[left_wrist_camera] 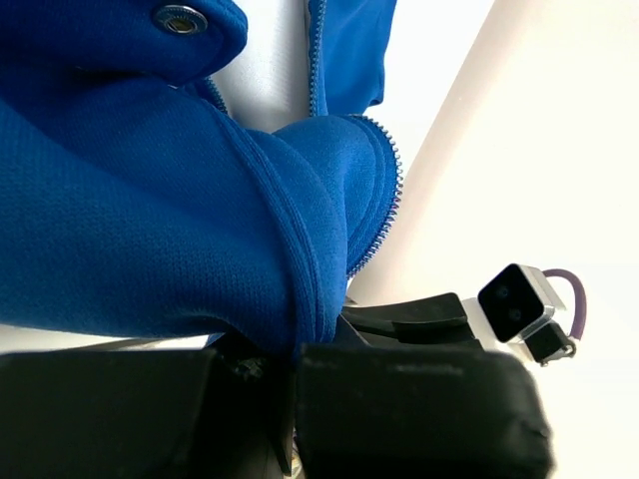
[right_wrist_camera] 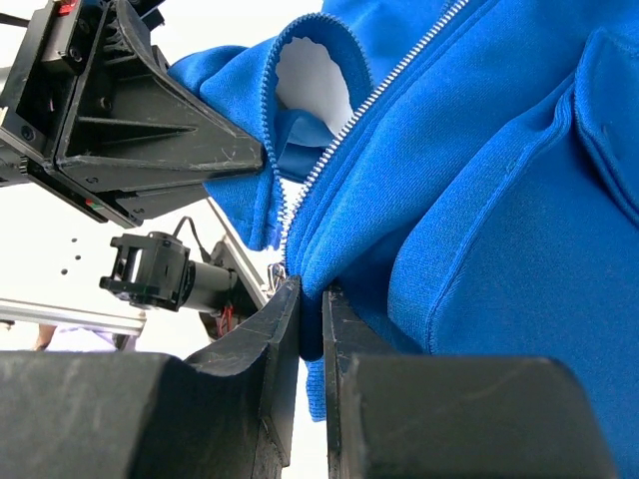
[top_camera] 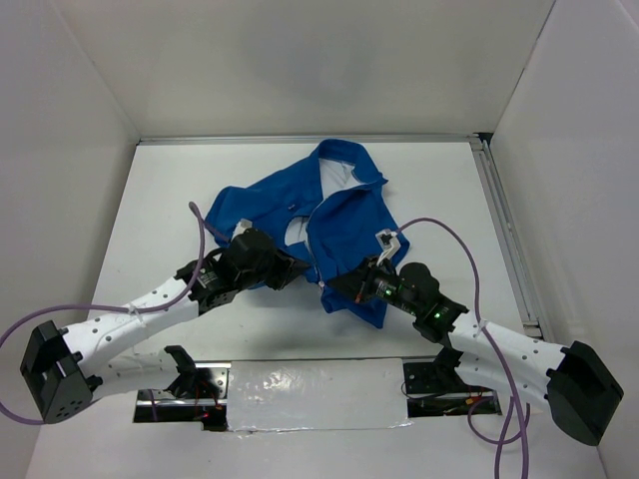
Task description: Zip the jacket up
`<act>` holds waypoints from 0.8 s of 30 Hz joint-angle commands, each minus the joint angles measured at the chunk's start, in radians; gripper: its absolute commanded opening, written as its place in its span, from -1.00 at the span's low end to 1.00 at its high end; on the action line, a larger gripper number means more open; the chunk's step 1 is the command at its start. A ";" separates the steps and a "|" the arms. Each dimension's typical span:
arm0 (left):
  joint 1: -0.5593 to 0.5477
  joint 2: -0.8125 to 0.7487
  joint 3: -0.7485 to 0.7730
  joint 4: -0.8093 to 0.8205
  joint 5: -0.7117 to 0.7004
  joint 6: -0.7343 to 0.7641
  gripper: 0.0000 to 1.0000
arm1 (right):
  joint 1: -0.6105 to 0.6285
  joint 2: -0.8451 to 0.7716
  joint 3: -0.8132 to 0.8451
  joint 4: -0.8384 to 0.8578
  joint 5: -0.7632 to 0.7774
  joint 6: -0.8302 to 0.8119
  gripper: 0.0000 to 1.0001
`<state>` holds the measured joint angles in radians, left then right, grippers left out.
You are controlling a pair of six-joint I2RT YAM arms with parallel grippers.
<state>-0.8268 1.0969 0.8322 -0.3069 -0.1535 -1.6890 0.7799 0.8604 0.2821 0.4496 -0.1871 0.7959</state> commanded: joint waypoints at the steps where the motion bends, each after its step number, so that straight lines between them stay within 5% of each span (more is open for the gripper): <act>1: 0.003 -0.014 -0.018 0.080 -0.021 -0.029 -1.00 | 0.015 -0.021 0.008 0.097 0.005 0.005 -1.00; 24: -0.046 0.000 -0.024 0.083 -0.027 -0.089 -1.00 | 0.018 -0.027 -0.015 0.155 0.074 0.048 -1.00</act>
<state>-0.8619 1.0973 0.8112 -0.2611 -0.1787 -1.7447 0.7860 0.8593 0.2722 0.4667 -0.1429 0.8227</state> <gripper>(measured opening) 0.089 0.172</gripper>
